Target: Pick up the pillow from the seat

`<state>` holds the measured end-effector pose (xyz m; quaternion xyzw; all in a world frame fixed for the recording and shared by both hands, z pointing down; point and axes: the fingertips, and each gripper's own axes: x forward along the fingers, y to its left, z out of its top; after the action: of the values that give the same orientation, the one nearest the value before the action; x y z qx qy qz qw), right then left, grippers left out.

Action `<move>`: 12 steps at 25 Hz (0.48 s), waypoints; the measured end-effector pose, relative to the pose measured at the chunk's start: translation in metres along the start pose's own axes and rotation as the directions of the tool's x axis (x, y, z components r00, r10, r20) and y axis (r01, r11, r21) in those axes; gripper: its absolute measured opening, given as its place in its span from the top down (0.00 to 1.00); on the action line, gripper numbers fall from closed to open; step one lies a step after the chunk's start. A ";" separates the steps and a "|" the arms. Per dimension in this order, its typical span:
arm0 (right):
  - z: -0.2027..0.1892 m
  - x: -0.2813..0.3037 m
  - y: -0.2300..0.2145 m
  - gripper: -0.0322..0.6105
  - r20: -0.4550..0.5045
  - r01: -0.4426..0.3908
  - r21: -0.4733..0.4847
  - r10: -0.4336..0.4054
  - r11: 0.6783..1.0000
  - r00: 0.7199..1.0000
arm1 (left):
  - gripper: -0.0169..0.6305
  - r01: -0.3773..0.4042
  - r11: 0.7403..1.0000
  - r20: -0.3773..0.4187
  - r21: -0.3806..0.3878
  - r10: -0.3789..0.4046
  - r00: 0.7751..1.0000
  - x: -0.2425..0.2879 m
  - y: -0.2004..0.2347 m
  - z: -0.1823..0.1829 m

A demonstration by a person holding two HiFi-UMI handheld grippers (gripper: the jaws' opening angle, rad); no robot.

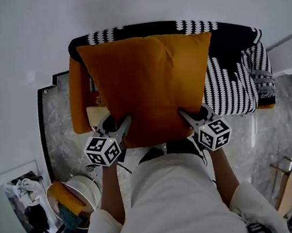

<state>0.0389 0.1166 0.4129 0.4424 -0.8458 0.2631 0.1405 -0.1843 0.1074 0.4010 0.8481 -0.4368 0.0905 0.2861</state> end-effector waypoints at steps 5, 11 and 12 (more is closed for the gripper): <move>-0.030 -0.029 0.047 0.59 -0.015 0.031 0.009 -0.031 0.999 0.999 | 0.60 0.040 0.999 -0.017 0.013 -0.040 0.999 -0.041 -0.002 -0.024; -0.043 -0.064 0.073 0.59 -0.005 0.073 -0.024 -0.073 0.997 0.997 | 0.60 0.081 0.996 -0.040 0.028 -0.080 0.996 -0.070 -0.020 -0.044; -0.042 -0.071 0.076 0.59 0.000 0.074 -0.035 -0.074 0.997 0.997 | 0.60 0.081 0.996 -0.036 0.030 -0.080 0.996 -0.075 -0.025 -0.045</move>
<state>0.0166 0.2240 0.3899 0.4707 -0.8332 0.2432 0.1581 -0.2050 0.1960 0.3977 0.8676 -0.3957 0.1002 0.2838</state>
